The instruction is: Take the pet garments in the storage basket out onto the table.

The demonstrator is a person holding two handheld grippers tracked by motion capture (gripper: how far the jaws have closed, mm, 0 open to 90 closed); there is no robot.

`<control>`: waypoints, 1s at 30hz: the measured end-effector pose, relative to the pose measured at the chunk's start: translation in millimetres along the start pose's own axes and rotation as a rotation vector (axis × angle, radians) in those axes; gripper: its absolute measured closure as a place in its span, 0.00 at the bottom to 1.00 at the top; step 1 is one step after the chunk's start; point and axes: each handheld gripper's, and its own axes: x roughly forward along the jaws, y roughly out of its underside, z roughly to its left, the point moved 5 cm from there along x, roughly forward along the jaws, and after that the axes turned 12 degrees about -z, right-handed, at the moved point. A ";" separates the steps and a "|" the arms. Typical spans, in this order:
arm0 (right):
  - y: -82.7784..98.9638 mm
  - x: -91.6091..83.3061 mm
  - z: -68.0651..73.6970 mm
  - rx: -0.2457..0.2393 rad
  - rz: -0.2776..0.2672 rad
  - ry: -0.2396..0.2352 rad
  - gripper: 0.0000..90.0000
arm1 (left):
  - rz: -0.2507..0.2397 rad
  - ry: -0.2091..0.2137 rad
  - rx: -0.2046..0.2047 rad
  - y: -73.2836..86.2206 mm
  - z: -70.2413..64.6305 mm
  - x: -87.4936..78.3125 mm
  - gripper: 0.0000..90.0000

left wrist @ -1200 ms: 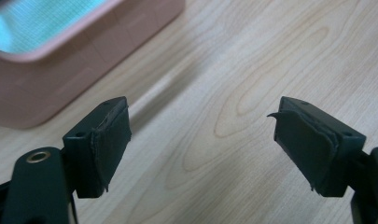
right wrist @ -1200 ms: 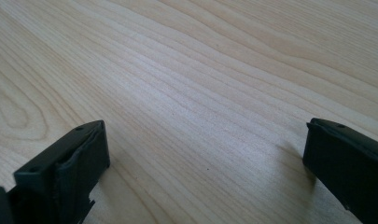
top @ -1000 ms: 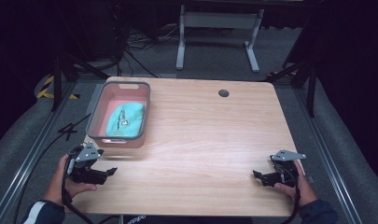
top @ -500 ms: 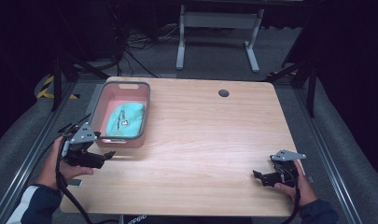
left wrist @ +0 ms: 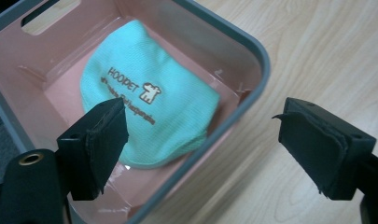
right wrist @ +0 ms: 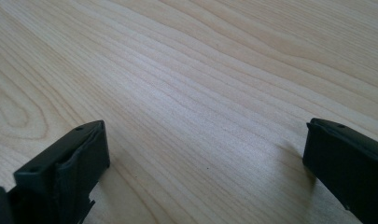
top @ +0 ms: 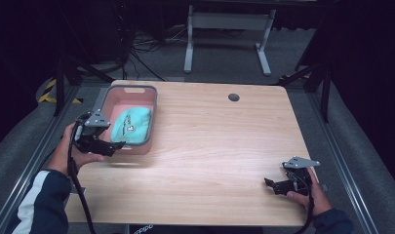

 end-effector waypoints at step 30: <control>0.2 -0.4 -0.2 -0.002 -0.001 -0.005 0.01 | 0.408 -0.023 -0.095 -3.1 51.8 120.8 0.23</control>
